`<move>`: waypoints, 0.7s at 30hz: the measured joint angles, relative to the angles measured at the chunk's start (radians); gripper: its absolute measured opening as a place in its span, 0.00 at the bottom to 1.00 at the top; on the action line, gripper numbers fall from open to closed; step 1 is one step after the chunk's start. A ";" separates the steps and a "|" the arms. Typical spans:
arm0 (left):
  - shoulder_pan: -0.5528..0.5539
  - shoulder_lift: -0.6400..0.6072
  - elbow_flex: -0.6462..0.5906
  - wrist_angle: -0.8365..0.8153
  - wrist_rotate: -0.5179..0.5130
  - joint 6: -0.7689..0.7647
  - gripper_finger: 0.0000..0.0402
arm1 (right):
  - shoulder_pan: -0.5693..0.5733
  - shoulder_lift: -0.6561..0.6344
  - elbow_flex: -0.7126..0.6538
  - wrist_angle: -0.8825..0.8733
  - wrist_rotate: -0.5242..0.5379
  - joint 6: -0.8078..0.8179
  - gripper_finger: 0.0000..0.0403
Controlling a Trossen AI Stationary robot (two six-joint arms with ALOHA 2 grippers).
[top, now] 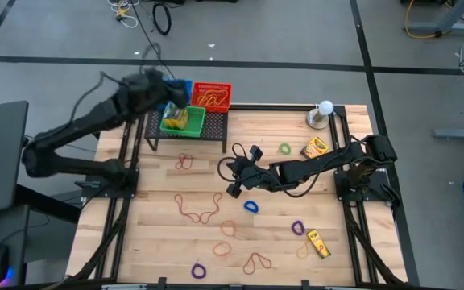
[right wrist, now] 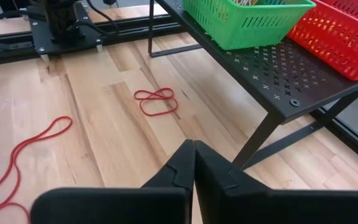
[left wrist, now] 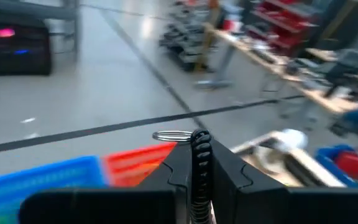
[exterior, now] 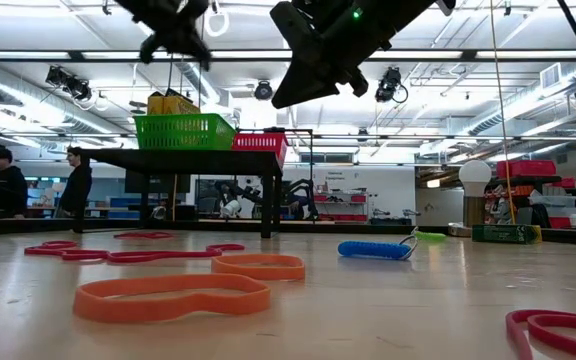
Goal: Pick & Place Office Desk Supplies
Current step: Put the black spring keychain into the blue bin
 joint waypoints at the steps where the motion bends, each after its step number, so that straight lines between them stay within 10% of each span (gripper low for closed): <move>1: 0.046 0.000 0.008 -0.034 0.024 0.003 0.08 | 0.000 0.000 0.000 0.000 0.000 0.000 0.02; 11: 0.472 0.131 0.011 -0.123 0.252 0.075 0.08 | -0.022 0.000 0.000 0.001 -0.003 -0.002 0.03; 21: 0.567 0.299 0.012 -0.111 0.431 0.084 0.09 | -0.049 0.000 0.000 0.004 -0.002 0.000 0.02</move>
